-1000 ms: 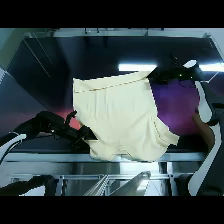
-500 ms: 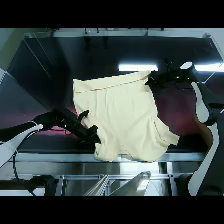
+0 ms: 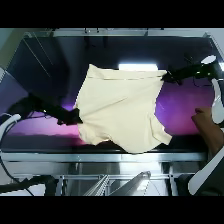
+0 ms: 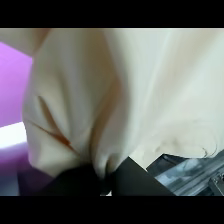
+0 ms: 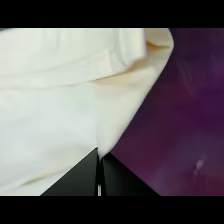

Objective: Fold the shirts.

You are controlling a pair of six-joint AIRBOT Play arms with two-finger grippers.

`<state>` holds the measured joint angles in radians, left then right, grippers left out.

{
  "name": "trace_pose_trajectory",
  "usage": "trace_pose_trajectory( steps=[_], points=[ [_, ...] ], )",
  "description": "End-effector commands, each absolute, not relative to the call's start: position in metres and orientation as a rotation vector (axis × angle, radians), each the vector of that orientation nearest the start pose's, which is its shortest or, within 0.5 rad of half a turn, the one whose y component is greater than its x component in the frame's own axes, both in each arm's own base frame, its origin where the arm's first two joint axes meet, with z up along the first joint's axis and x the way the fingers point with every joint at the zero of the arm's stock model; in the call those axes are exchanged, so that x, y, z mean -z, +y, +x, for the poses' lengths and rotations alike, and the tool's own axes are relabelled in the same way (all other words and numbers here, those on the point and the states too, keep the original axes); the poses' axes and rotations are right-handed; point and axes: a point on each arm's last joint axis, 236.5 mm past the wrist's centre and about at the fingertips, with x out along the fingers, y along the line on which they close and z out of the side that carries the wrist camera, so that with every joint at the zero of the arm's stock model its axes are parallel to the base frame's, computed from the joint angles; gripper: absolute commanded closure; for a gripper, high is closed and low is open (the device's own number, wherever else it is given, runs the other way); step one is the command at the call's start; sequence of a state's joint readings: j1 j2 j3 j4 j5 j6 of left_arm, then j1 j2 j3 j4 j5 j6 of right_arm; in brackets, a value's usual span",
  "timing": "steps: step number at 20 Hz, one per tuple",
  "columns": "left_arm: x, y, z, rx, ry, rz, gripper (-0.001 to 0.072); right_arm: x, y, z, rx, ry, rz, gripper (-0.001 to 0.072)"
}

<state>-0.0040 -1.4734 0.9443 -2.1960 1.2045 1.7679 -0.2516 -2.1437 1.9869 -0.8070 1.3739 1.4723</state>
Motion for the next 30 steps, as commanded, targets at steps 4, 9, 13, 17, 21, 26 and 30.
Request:
trace_pose_trajectory(
  steps=[4,9,13,17,21,26,30],
  points=[
    [0.035,-0.07,0.456,0.35,1.396,-0.435,0.0691,0.071,0.004,0.412,-0.234,1.724,0.652,0.0697],
    [0.044,-0.085,0.489,0.494,1.477,-0.344,0.069,0.077,0.015,0.316,-0.057,1.687,0.67,0.0697],
    [0.063,-0.11,0.483,0.592,1.56,-0.282,0.069,0.108,0.036,0.223,0.09,1.688,0.763,0.0696],
    [0.058,-0.114,0.487,0.592,1.536,-0.271,0.0687,0.1,0.045,0.206,0.072,1.666,0.773,0.067],
    [0.013,-0.065,0.472,0.536,1.541,-0.331,-0.0012,0.044,0.037,0.25,-0.036,1.561,0.683,0.0019],
    [-0.011,-0.009,0.423,0.388,1.56,-0.504,-0.0011,-0.031,0.019,0.395,-0.169,1.156,0.612,0.024],
    [0.04,-0.036,0.367,0.33,1.639,-0.643,-0.0009,0.016,0.043,0.48,-0.304,1.212,0.585,0.0202]
  ],
)
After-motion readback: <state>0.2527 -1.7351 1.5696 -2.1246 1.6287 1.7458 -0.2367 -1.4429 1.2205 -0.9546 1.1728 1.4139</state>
